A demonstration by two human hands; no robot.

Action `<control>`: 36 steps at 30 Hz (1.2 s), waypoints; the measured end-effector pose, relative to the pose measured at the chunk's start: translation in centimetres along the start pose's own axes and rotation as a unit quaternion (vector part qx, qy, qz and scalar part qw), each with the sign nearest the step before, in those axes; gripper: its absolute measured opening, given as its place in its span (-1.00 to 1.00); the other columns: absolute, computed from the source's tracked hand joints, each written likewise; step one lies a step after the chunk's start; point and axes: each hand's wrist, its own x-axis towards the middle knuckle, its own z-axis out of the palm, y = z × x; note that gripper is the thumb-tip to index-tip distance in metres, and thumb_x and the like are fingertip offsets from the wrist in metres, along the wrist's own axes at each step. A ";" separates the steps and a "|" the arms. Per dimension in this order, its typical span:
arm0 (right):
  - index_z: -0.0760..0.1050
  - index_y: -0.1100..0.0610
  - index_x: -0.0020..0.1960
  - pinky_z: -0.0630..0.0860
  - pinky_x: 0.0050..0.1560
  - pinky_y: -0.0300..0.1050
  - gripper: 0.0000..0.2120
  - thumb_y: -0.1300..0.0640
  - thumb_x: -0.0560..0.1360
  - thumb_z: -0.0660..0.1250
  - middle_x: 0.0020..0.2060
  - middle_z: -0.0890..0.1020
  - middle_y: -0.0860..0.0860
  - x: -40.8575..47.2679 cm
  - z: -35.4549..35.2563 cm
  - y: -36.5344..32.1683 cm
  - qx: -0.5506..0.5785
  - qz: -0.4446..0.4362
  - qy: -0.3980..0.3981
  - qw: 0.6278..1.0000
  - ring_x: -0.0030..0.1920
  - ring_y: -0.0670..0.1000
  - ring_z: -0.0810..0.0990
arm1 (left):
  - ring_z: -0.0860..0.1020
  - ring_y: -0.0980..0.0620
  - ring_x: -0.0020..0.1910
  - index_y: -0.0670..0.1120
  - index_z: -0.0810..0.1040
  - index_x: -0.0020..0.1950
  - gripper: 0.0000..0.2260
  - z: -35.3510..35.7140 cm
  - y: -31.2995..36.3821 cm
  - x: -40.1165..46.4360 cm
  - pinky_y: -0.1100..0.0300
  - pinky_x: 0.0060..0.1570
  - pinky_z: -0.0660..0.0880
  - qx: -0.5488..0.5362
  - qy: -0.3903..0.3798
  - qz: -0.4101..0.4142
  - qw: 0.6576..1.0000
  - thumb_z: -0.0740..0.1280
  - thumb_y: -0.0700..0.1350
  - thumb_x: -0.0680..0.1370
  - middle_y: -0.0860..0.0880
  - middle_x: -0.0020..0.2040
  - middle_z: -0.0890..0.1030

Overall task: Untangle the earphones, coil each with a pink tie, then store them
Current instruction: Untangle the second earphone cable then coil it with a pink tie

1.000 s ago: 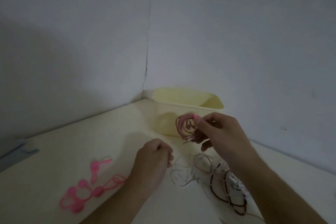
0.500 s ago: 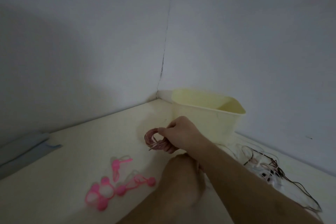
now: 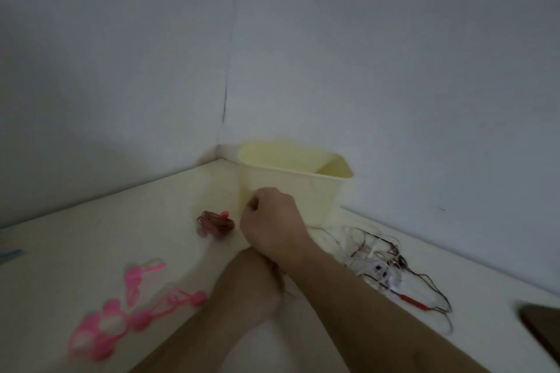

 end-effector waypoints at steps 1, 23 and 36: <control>0.63 0.16 0.10 0.57 0.09 -0.08 -0.76 0.20 0.50 0.27 0.09 0.68 0.11 -1.1 -1.0 0.3 0.003 -0.013 0.000 1.000 0.13 0.15 0.63 | 0.58 0.00 -0.16 -0.03 0.51 -0.15 -0.76 0.4 -0.9 0.5 0.18 -0.29 0.28 -0.031 0.008 -0.003 0.999 0.13 -0.03 0.62 0.05 -0.17 0.59; 0.28 -0.33 0.53 0.52 0.09 -0.13 -0.40 0.04 0.56 0.33 0.11 0.44 -0.21 -14.3 -10.2 16.9 -0.062 -0.025 0.058 0.996 0.00 -0.19 0.47 | 0.60 0.19 -0.10 0.14 0.66 -0.12 -0.68 1.8 -0.3 -0.2 0.41 -0.15 0.44 -0.136 0.111 0.108 0.978 0.41 -0.32 0.50 0.17 -0.14 0.63; 0.40 -0.01 -0.31 0.48 -0.14 -0.08 -0.66 -0.16 0.54 0.33 -0.29 0.52 -0.14 -13.6 -9.2 17.4 -0.058 -0.017 0.140 0.988 -0.20 -0.10 0.49 | 0.56 0.22 -0.05 0.18 0.63 -0.01 -0.88 1.4 2.6 2.4 0.23 -0.05 0.49 -0.085 0.132 0.119 0.980 0.51 0.10 0.50 0.21 -0.09 0.60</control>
